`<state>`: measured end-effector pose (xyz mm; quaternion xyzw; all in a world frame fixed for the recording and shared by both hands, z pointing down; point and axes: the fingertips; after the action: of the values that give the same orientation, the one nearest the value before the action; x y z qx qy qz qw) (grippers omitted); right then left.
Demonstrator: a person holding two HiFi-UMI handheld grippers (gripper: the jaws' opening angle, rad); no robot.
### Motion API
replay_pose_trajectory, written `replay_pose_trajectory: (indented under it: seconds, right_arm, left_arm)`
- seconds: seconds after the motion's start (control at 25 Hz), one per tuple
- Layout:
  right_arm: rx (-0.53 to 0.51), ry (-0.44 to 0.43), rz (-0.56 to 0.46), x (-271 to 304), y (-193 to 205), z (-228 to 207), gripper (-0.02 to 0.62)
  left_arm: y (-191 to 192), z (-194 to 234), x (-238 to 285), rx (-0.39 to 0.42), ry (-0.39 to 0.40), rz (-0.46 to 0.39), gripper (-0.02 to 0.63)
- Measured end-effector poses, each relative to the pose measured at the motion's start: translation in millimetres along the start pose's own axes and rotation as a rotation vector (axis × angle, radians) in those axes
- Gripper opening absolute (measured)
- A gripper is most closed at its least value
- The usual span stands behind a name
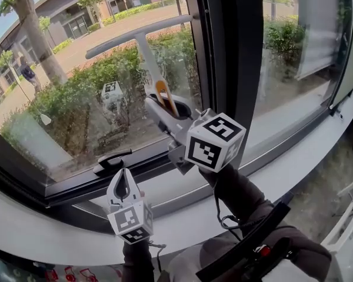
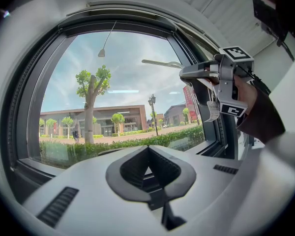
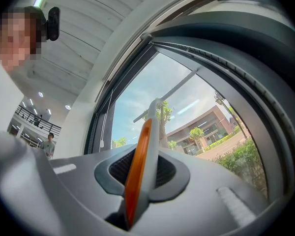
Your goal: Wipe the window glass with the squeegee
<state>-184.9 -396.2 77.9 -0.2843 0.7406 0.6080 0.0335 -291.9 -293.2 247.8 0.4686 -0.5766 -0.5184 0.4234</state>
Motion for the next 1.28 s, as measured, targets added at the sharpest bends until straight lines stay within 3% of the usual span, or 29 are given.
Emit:
replay_pose_trajectory:
  seconds: [1.28]
  right_arm:
    - [0.05,0.011,0.064,-28.1,46.6,-9.5,0.041]
  left_arm:
    - [13.0,-12.4,-8.6,0.011,0.01,0.04,0.002]
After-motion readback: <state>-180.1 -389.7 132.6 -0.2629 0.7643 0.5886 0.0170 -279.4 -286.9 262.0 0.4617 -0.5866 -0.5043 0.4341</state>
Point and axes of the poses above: the fingertips, and each gripper's own axes: x forward along the fingers, z to its left, y out of its underside, and after that the axes turned 12 degrees about y, right-handed
